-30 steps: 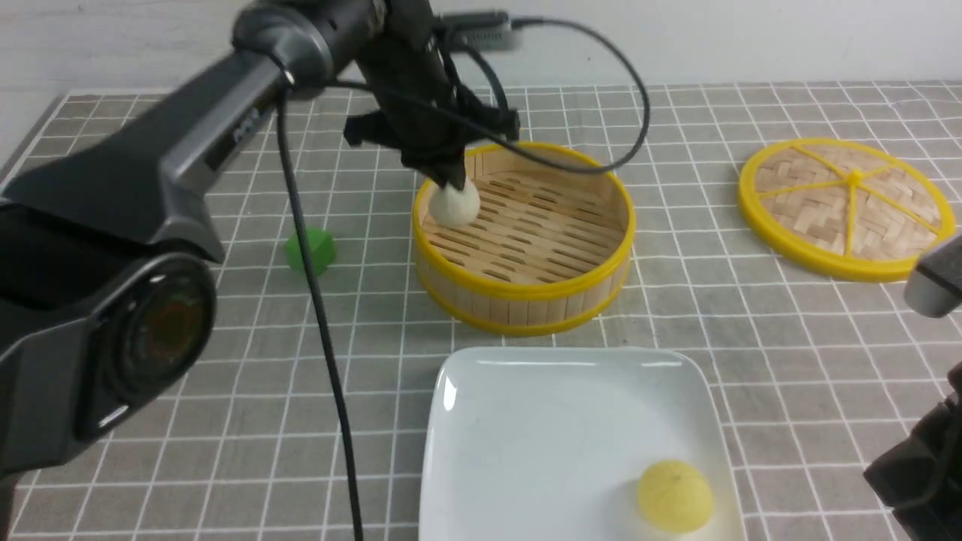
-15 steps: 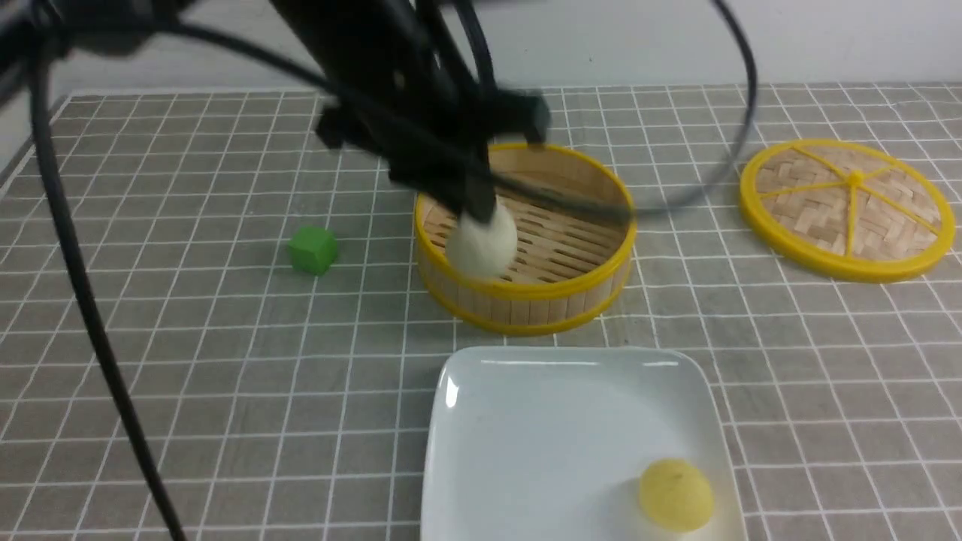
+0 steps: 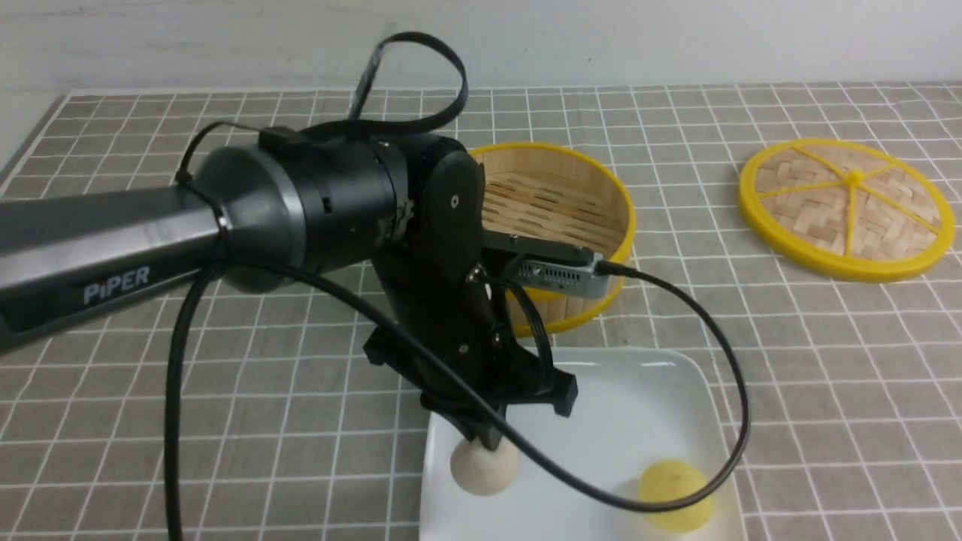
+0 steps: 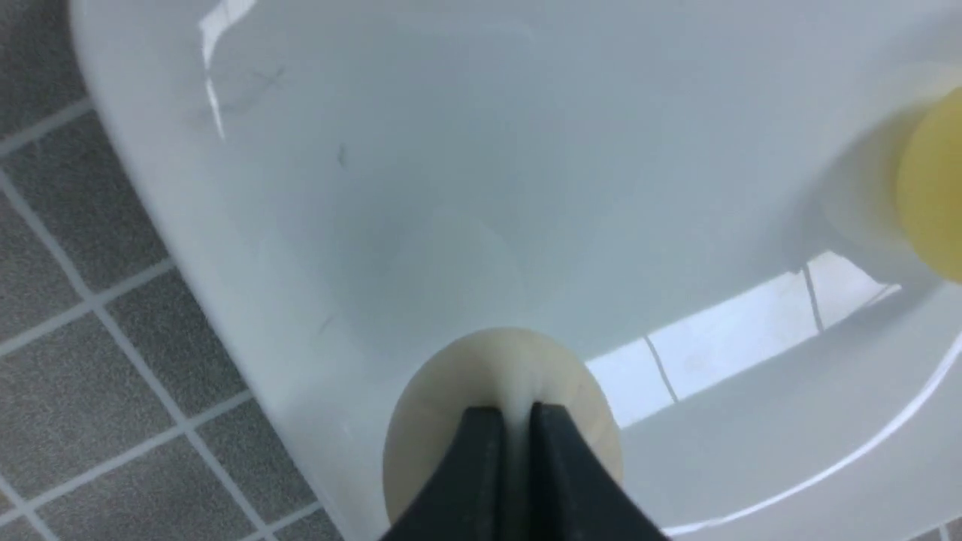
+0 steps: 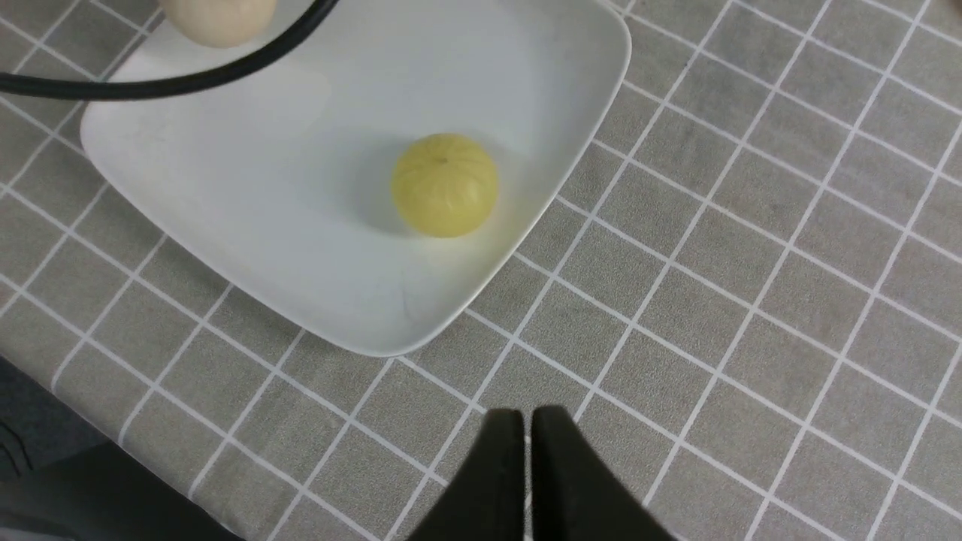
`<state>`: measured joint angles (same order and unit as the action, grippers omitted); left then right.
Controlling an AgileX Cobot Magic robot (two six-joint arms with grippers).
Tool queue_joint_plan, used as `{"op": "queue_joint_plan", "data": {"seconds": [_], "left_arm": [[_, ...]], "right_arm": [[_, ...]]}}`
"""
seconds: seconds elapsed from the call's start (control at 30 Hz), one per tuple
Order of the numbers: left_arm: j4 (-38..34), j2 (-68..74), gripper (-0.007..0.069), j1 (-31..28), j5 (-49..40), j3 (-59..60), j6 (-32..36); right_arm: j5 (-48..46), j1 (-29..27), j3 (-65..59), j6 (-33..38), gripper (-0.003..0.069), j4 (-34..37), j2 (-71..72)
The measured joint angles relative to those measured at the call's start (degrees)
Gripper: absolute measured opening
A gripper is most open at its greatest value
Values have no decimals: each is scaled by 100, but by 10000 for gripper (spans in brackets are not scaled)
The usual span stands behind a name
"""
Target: Put the steamed buns into the plate on the grey tablecloth.
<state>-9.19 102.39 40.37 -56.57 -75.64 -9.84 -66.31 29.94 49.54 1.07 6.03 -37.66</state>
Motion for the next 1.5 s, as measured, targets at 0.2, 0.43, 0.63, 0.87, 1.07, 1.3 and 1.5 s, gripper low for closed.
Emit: {"op": "queue_joint_plan", "data": {"seconds": [0.2,0.43,0.63,0.87,1.07,1.3,1.5], "left_arm": [[-135,110,147,0,289,0,-128],[-187,420,358,0,358,0,-357],[-139,14,418,0,311,0,-431],[187,-884,248,0,126,0,-445],[355,-1341,24,0,-151,0,-439],[415,-1403,1,0,-259,0,-430],[487,-1403,1,0,-341,0,-430]], "right_arm": [[0,0,0,-107,36,5,0],[-327,0,0,-292,42,5,0],[-489,0,-6,-657,49,-96,556],[1254,0,-1076,-1080,53,-676,1679],[3486,0,-2551,-1111,36,-980,1924],[3846,0,-2713,-865,-16,-897,1924],[3759,0,-2752,-759,-16,-712,1924]]}}
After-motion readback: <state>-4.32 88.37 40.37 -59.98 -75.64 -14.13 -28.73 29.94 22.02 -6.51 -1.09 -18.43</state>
